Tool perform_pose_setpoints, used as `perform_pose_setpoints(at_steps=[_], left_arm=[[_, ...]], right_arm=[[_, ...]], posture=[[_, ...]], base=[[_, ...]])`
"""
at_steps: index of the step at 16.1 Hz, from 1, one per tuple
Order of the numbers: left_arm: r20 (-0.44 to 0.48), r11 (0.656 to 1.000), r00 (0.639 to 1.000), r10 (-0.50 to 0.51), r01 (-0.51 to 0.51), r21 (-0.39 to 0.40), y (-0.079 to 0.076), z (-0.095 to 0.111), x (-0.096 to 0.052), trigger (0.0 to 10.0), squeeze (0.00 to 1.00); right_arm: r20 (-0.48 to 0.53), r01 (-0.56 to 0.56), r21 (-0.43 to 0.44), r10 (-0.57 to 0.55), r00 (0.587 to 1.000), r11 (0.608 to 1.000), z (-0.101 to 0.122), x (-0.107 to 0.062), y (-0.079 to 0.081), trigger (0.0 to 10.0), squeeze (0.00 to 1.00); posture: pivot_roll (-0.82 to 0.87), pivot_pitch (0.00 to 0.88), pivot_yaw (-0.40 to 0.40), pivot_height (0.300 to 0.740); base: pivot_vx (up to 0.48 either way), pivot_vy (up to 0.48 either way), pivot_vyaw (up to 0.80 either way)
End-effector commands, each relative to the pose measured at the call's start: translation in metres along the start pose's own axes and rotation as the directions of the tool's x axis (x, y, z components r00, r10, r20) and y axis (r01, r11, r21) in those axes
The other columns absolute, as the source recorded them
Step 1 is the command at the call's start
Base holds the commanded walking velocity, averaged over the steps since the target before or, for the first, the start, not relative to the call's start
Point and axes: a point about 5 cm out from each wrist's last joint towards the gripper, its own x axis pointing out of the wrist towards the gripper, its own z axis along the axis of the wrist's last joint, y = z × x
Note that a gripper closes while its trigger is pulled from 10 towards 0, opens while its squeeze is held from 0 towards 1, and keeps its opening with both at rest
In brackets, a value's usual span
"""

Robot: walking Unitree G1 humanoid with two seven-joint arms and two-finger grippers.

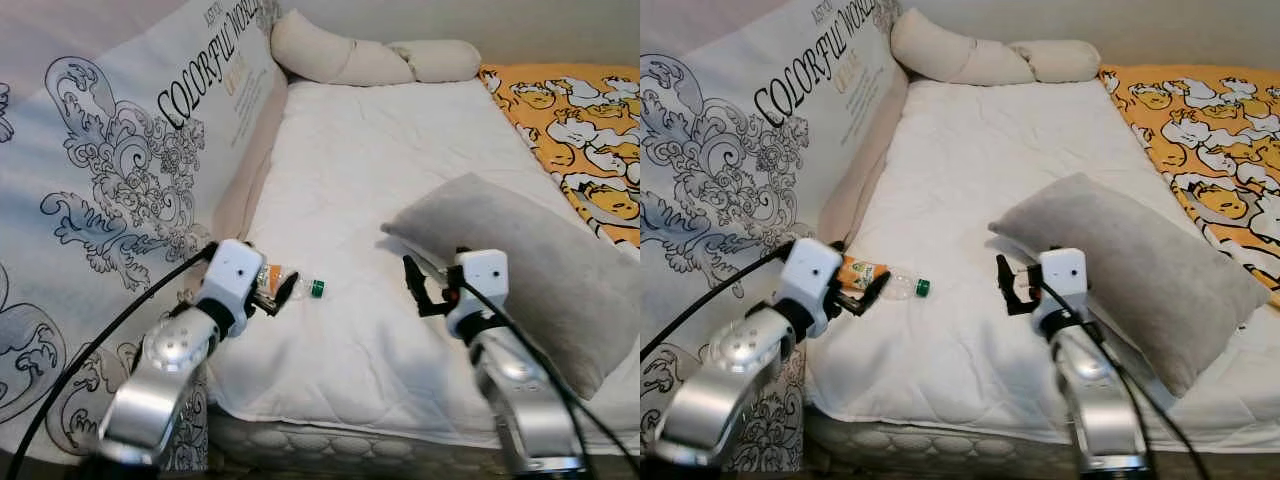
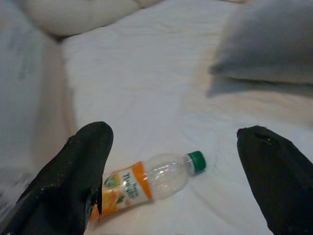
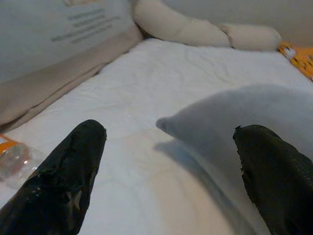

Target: Clean up the room

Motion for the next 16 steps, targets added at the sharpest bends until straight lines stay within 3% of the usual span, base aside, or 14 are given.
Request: perform_pose_setpoints(at_steps=[1,2,3,5,6,7,8,9,11,12,14,16], left_arm=[[-0.016,0.991,0.993,-0.117,0.117,0.060,0.003,0.002,0.009,10.0,1.00],[-0.026,0.986,0.989,-0.147,0.149,0.080,0.007,0.002,0.013,10.0,1.00],[-0.061,0.962,0.974,-0.219,0.226,0.155,0.020,0.006,0.028,10.0,1.00],[-0.106,0.913,0.944,-0.312,0.329,0.239,0.025,0.009,0.043,10.0,1.00],[-0.132,0.896,0.930,-0.342,0.365,0.253,0.026,0.008,0.048,10.0,0.85],[-0.200,0.852,0.898,-0.391,0.435,0.290,0.028,0.004,0.057,10.0,0.46],[-0.253,0.826,0.879,-0.405,0.470,0.310,0.028,-0.001,0.061,10.0,0.00],[-0.289,0.804,0.864,-0.414,0.495,0.329,0.029,-0.005,0.065,10.0,0.00],[-0.323,0.794,0.859,-0.398,0.499,0.348,0.033,-0.009,0.071,10.0,0.00],[-0.344,0.795,0.860,-0.376,0.491,0.358,0.037,-0.011,0.074,10.0,0.00],[-0.360,0.811,0.880,-0.311,0.443,0.382,0.044,-0.009,0.082,10.0,0.00],[-0.368,0.828,0.886,-0.283,0.419,0.372,0.046,-0.008,0.086,10.0,0.00]], right_arm=[[0.014,-0.081,-0.026,0.082,0.997,0.996,0.006,0.004,-0.007,10.0,0.00],[0.007,-0.101,-0.040,0.101,0.995,0.994,0.007,0.004,-0.010,10.0,0.00],[0.000,-0.158,-0.069,0.158,0.987,0.985,0.013,0.006,-0.018,10.0,0.00],[0.002,-0.241,-0.119,0.243,0.970,0.963,0.018,0.004,-0.019,10.0,0.00],[0.001,-0.287,-0.121,0.289,0.957,0.950,0.020,0.002,-0.016,10.0,0.00],[-0.006,-0.378,-0.112,0.380,0.925,0.919,0.023,-0.002,-0.010,10.0,0.00],[-0.012,-0.411,-0.076,0.412,0.911,0.908,0.024,-0.006,-0.005,10.0,0.00],[-0.017,-0.446,-0.061,0.445,0.895,0.893,0.025,-0.009,-0.002,10.0,0.00],[-0.019,-0.474,-0.070,0.473,0.881,0.878,0.025,-0.014,0.001,10.0,0.00],[-0.037,-0.484,-0.080,0.482,0.875,0.872,0.024,-0.018,0.001,10.0,0.00],[-0.064,-0.549,0.021,0.550,0.833,0.835,0.028,-0.029,0.003,10.0,0.00],[-0.063,-0.572,0.037,0.574,0.817,0.819,0.031,-0.033,0.005,10.0,0.00]], posture=[[0.02,0.000,0.042,0.740],[0.02,0.000,0.044,0.740],[0.00,0.000,0.050,0.740],[-0.02,0.000,0.063,0.740],[-0.03,0.000,0.069,0.740],[-0.05,0.000,0.073,0.740],[-0.06,0.000,0.079,0.740],[-0.07,0.000,0.084,0.740],[-0.09,0.034,0.087,0.740],[-0.09,0.067,0.086,0.740],[-0.10,0.127,0.087,0.740],[-0.10,0.152,0.090,0.740]], base=[[0.000,0.000,0.00],[0.000,0.000,0.00],[0.000,0.000,0.00],[0.000,0.000,0.00],[0.000,0.000,0.00],[0.000,0.000,0.00],[0.000,0.000,0.00],[0.000,0.000,0.00],[0.000,0.000,0.00],[0.000,0.000,0.00],[0.000,0.000,0.00],[0.000,0.000,0.00]])
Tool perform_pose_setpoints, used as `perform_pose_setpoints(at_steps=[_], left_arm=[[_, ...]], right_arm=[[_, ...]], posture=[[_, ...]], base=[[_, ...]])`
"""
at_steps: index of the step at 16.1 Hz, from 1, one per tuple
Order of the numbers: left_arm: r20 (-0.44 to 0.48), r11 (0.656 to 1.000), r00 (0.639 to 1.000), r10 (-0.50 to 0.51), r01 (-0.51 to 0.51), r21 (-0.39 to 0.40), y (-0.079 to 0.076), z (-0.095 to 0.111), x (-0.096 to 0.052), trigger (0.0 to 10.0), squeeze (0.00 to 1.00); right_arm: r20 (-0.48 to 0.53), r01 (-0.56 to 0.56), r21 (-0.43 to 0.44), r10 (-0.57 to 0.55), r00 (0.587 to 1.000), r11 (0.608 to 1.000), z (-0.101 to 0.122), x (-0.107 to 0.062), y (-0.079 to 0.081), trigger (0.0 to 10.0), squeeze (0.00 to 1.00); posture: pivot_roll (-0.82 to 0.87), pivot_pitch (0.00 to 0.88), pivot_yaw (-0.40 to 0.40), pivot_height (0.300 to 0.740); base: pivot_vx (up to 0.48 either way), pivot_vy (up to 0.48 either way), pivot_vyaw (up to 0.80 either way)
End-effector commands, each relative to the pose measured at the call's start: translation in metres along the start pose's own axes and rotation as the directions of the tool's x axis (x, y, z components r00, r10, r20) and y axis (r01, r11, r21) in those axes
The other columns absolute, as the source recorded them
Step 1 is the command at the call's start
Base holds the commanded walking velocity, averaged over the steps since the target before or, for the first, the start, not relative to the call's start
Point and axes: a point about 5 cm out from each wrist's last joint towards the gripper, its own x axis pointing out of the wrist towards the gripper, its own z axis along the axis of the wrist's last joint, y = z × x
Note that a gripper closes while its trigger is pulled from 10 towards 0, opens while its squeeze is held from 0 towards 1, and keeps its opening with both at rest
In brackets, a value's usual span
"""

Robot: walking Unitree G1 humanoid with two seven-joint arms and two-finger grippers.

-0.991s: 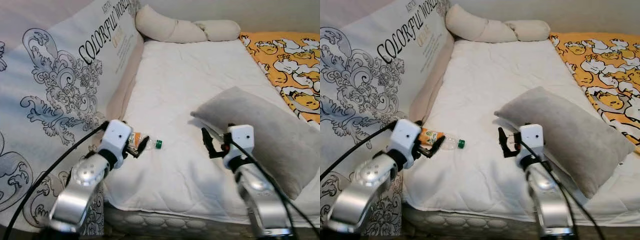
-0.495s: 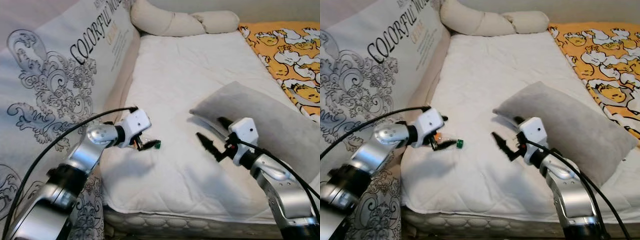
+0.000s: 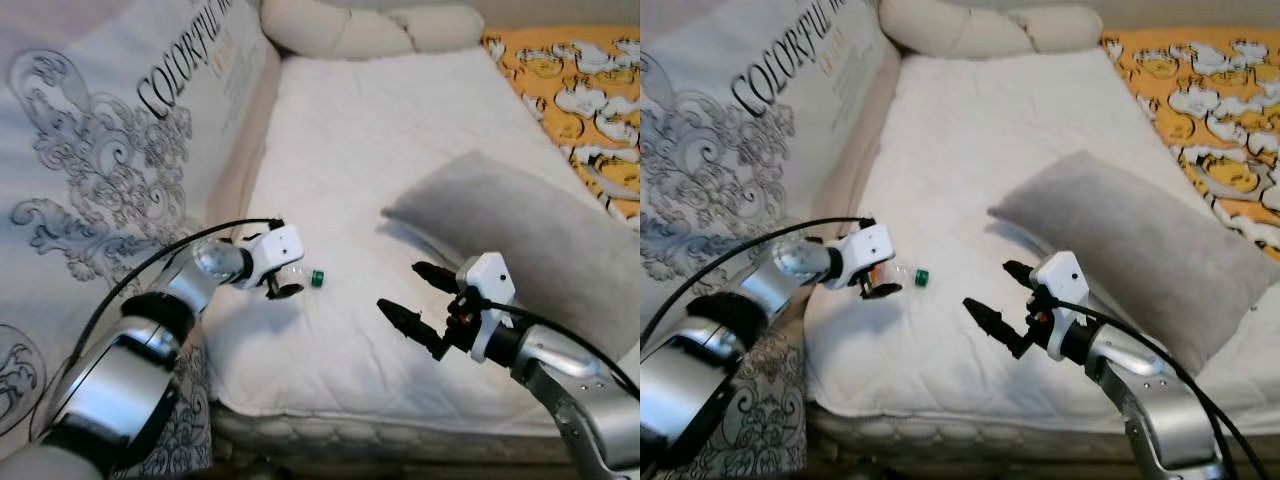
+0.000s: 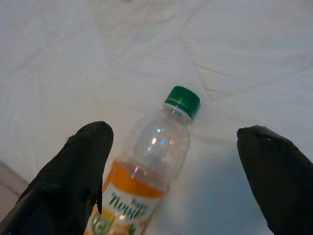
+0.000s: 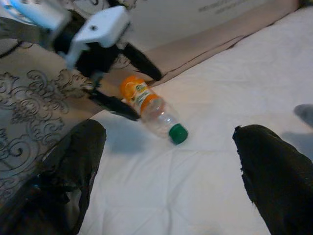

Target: Clean up the room

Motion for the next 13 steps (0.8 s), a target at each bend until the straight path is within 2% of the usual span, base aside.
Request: perform_pose_setpoints(at_steps=[1,5,9,10,12,13], left_arm=[[-0.014,0.999,1.000,0.018,-0.017,0.035,0.004,0.001,-0.001,10.0,0.00],[-0.038,0.997,0.997,0.070,-0.068,0.043,0.007,0.003,0.003,10.0,0.00],[-0.082,0.982,0.992,0.093,-0.077,0.173,0.005,-0.005,0.002,10.0,0.00],[-0.122,0.974,0.987,0.106,-0.079,0.212,0.007,-0.010,-0.001,10.0,0.00],[-0.187,0.966,0.970,0.155,-0.108,0.236,0.014,-0.018,-0.006,10.0,0.00],[-0.186,0.961,0.967,0.173,-0.124,0.248,0.016,-0.018,-0.007,10.0,0.00]], right_arm=[[0.015,0.003,-0.019,-0.003,1.000,1.000,0.003,-0.001,0.002,10.0,0.00],[0.010,0.002,-0.043,-0.001,1.000,0.999,0.009,-0.004,0.014,10.0,0.00],[-0.007,-0.040,-0.051,0.040,0.999,0.998,0.012,-0.010,0.023,10.0,0.00],[-0.015,-0.048,-0.054,0.047,0.999,0.997,0.012,-0.012,0.025,10.0,0.00],[-0.030,-0.065,-0.054,0.063,0.998,0.996,0.014,-0.014,0.029,10.0,0.00],[-0.034,-0.070,-0.055,0.068,0.997,0.996,0.015,-0.015,0.030,10.0,0.00]], posture=[[-0.11,0.174,0.096,0.740],[-0.13,0.241,0.113,0.740],[-0.14,0.294,0.117,0.740],[-0.15,0.301,0.118,0.740],[-0.15,0.306,0.117,0.740],[-0.15,0.304,0.118,0.740]], base=[[0.000,0.000,0.00],[0.000,0.000,0.00],[0.000,0.000,0.00],[0.000,0.000,0.00],[0.000,0.000,0.00],[0.000,0.000,0.00]])
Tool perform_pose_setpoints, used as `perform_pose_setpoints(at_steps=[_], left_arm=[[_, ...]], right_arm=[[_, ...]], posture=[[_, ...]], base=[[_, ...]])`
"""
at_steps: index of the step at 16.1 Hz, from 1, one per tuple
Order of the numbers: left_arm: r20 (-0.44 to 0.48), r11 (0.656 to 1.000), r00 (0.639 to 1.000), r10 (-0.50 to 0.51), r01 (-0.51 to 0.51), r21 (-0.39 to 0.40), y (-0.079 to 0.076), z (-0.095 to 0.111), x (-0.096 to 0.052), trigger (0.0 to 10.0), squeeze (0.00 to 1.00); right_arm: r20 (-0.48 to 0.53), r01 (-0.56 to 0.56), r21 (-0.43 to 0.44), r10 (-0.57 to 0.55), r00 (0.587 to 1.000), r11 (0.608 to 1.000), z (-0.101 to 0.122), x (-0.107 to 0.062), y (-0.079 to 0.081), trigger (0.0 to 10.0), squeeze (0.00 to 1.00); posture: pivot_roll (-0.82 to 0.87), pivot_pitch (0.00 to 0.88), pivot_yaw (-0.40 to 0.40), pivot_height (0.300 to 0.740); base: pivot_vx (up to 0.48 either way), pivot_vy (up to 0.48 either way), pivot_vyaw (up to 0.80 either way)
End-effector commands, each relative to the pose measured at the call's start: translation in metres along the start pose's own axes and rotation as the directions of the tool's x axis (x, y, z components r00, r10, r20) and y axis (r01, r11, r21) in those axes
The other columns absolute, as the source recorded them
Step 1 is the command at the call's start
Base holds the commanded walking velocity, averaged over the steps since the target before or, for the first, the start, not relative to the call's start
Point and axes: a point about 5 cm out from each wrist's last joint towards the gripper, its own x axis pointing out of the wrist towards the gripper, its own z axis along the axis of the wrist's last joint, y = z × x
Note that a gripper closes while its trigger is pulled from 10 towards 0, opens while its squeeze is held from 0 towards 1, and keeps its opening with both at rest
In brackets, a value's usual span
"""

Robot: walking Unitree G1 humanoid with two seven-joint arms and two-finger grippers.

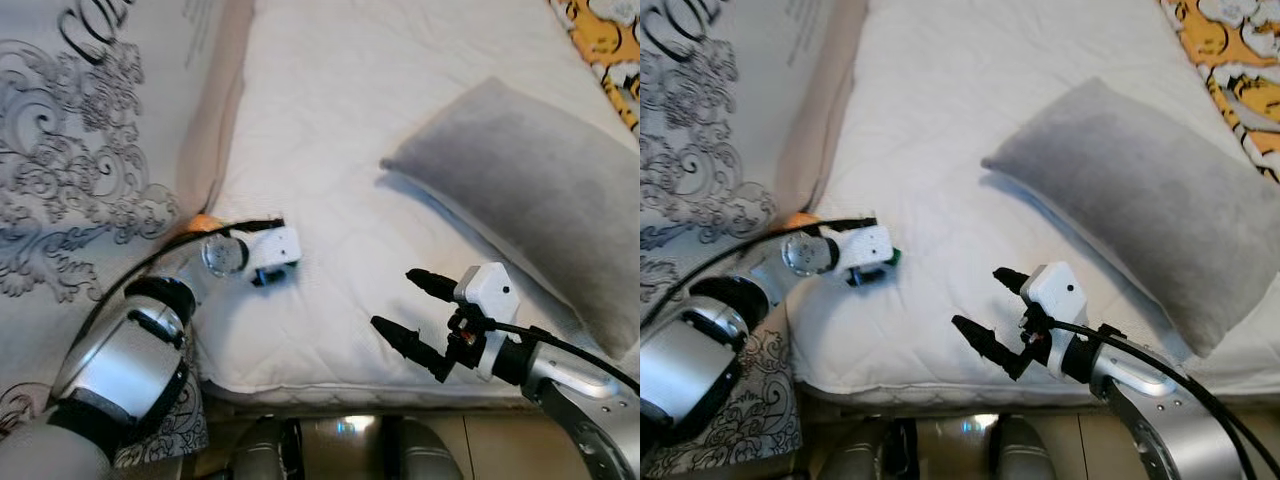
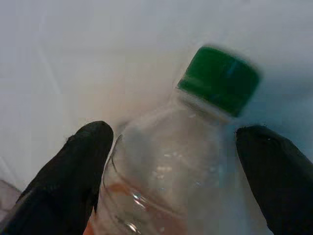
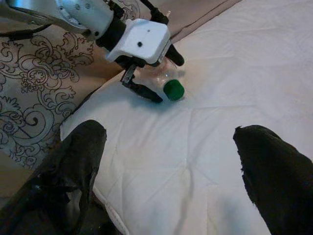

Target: Clean up the room

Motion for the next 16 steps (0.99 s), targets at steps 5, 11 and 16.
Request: perform_pose_setpoints(at_steps=[5,11,16], left_arm=[[-0.039,0.999,0.999,-0.021,0.022,0.027,-0.005,-0.004,0.001,0.0,0.00],[-0.027,1.000,1.000,-0.004,0.004,-0.015,0.000,-0.007,-0.001,0.0,0.00],[0.052,0.999,0.999,0.007,-0.006,-0.035,0.003,0.002,-0.002,0.0,0.00]], right_arm=[[-0.023,-0.032,-0.001,0.032,0.999,0.999,-0.002,0.000,0.006,10.0,0.00],[-0.011,0.000,-0.009,0.000,1.000,1.000,-0.007,0.007,0.003,10.0,0.00],[0.009,0.055,0.005,-0.055,0.998,0.998,-0.015,0.014,-0.002,10.0,0.00]], posture=[[-0.15,0.282,0.127,0.740],[-0.12,0.216,0.132,0.740],[-0.09,0.132,0.138,0.740]], base=[[0.000,0.000,0.00],[0.000,0.000,0.00],[0.000,0.000,0.00]])
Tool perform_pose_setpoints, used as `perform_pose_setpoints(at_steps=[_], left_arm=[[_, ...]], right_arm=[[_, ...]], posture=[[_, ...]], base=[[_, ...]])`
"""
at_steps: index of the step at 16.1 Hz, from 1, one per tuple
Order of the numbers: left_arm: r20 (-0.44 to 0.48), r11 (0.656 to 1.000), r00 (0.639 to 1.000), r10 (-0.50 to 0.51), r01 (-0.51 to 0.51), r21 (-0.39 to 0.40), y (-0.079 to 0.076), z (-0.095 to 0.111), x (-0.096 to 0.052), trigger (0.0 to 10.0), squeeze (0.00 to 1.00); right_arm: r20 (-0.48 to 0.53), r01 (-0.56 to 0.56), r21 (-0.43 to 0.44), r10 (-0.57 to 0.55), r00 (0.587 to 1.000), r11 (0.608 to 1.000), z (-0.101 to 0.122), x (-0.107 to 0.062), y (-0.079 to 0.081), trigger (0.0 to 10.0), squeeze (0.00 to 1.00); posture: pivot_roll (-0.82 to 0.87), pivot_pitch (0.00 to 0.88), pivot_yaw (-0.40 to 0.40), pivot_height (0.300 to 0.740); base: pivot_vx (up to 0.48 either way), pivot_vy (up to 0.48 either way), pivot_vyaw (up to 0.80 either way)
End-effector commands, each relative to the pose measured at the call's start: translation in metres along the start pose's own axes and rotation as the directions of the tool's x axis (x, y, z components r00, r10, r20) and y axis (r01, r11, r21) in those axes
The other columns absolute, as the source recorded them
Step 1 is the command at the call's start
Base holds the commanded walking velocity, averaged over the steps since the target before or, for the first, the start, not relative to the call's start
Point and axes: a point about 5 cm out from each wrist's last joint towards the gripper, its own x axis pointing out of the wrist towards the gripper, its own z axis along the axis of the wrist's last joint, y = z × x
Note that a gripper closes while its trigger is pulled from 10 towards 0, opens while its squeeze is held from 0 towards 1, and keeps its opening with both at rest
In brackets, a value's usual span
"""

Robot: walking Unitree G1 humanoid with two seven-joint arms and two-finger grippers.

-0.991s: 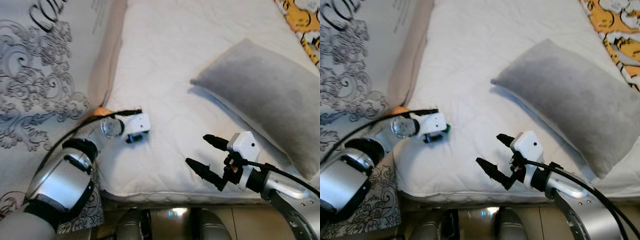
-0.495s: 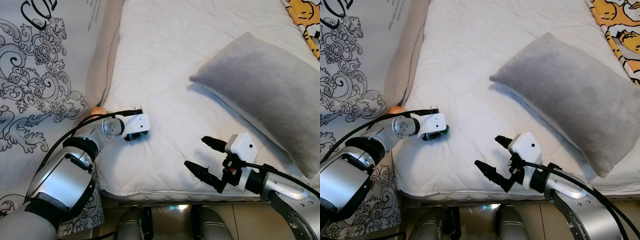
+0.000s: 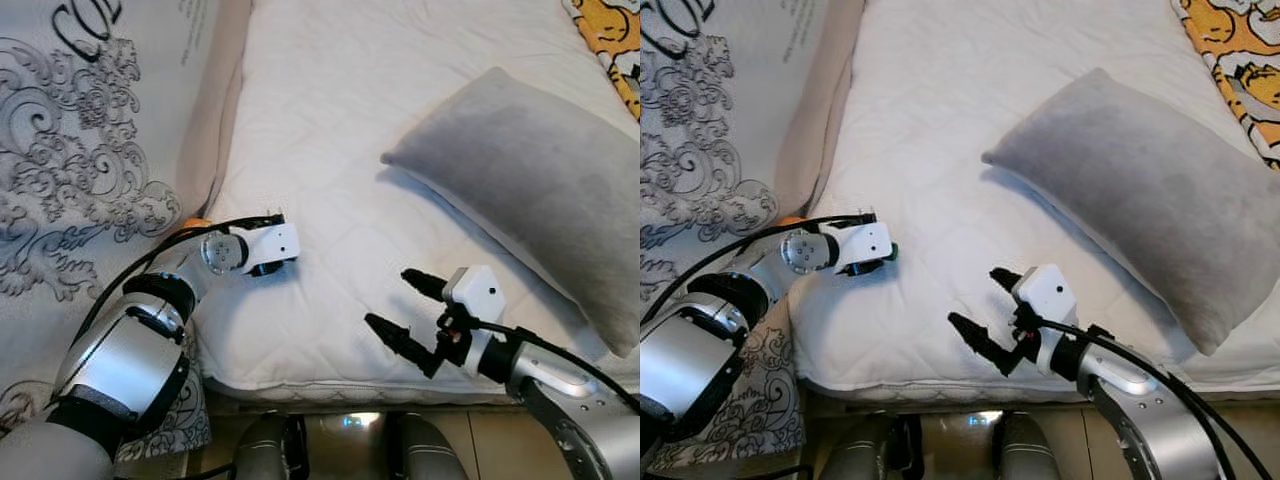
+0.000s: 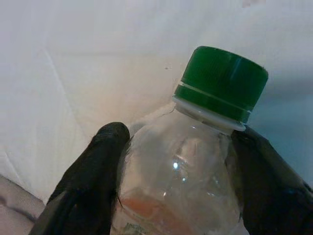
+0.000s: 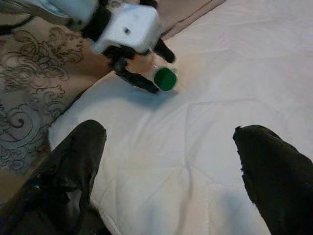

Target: Clean up the room

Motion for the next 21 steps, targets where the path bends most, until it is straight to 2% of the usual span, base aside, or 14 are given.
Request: perform_pose_setpoints(at_steps=[1,4,5,9,11,12,14,15,16,17,18,19,20,21], left_arm=[[0.043,0.999,0.999,0.010,-0.009,-0.032,0.003,0.002,-0.002,0.0,0.00],[0.115,0.995,0.992,0.050,-0.040,-0.088,0.009,0.011,-0.002,0.0,0.00],[0.176,0.992,0.983,0.055,-0.034,-0.119,0.011,0.020,-0.002,0.0,0.00],[0.256,0.979,0.963,0.085,-0.034,-0.199,0.012,0.029,-0.002,0.0,0.00],[0.295,0.942,0.941,0.164,-0.061,-0.331,0.021,0.031,-0.005,0.0,0.00],[0.347,0.862,0.898,0.271,-0.066,-0.502,0.031,0.037,-0.009,0.0,0.00],[0.380,0.801,0.860,0.340,-0.054,-0.596,0.035,0.041,-0.011,0.0,0.00],[0.421,0.723,0.798,0.432,-0.028,-0.690,0.032,0.052,-0.018,3.0,0.00],[0.422,0.637,0.746,0.515,-0.004,-0.771,0.027,0.059,-0.027,4.2,0.00],[0.411,0.601,0.734,0.541,0.004,-0.799,0.026,0.061,-0.031,4.2,0.00],[0.403,0.568,0.718,0.568,0.013,-0.823,0.023,0.064,-0.036,4.7,0.00],[0.391,0.528,0.690,0.609,0.016,-0.849,0.019,0.068,-0.046,8.8,0.00],[0.379,0.495,0.675,0.633,0.022,-0.868,0.017,0.069,-0.051,10.0,0.00],[0.356,0.465,0.665,0.656,0.014,-0.885,0.016,0.068,-0.055,10.0,0.00]], right_arm=[[0.021,0.023,0.006,-0.024,1.000,1.000,0.000,0.002,0.000,10.0,0.00],[0.045,0.072,0.026,-0.073,0.996,0.997,0.000,0.000,-0.004,10.0,0.00],[0.061,0.116,0.040,-0.119,0.991,0.992,-0.002,-0.001,-0.008,10.0,0.00],[0.081,0.181,0.038,-0.184,0.980,0.983,-0.005,-0.002,-0.012,10.0,0.00],[0.108,0.250,0.050,-0.254,0.961,0.967,-0.002,-0.005,-0.018,10.0,0.00],[0.120,0.365,0.106,-0.376,0.919,0.925,-0.001,-0.009,-0.026,10.0,0.00],[0.118,0.438,0.161,-0.458,0.881,0.884,-0.003,-0.011,-0.030,10.0,0.00],[0.130,0.498,0.234,-0.534,0.835,0.835,-0.003,-0.013,-0.030,10.0,0.00],[0.133,0.537,0.288,-0.588,0.798,0.793,-0.002,-0.014,-0.030,10.0,0.00],[0.132,0.548,0.303,-0.604,0.786,0.779,-0.001,-0.014,-0.030,10.0,0.00],[0.132,0.554,0.324,-0.617,0.776,0.767,-0.001,-0.014,-0.029,10.0,0.00],[0.131,0.563,0.348,-0.633,0.763,0.750,0.000,-0.014,-0.028,10.0,0.00],[0.130,0.564,0.352,-0.636,0.761,0.747,0.001,-0.013,-0.027,10.0,0.00],[0.130,0.563,0.348,-0.634,0.762,0.749,0.001,-0.012,-0.026,10.0,0.00]], posture=[[-0.09,0.107,0.140,0.740],[-0.08,0.057,0.141,0.740],[-0.08,0.022,0.146,0.740],[-0.09,0.000,0.150,0.740],[-0.09,0.000,0.151,0.740],[-0.08,0.000,0.140,0.740],[-0.08,0.000,0.137,0.740],[-0.08,0.000,0.136,0.740],[-0.09,0.000,0.131,0.740],[-0.09,0.000,0.131,0.740],[-0.09,0.000,0.124,0.740],[-0.08,0.000,0.114,0.740],[-0.08,0.000,0.107,0.740],[-0.08,0.000,0.107,0.740]], base=[[0.000,0.000,0.00],[0.000,0.000,0.00],[0.000,0.000,0.00],[0.000,0.000,0.00],[0.000,0.000,0.00],[0.000,0.000,0.00],[0.000,0.000,0.00],[0.000,0.000,0.00],[0.000,0.000,0.00],[0.000,0.000,0.00],[0.000,0.000,0.00],[0.000,0.000,0.00],[0.000,0.000,0.00],[0.000,0.000,0.00]])
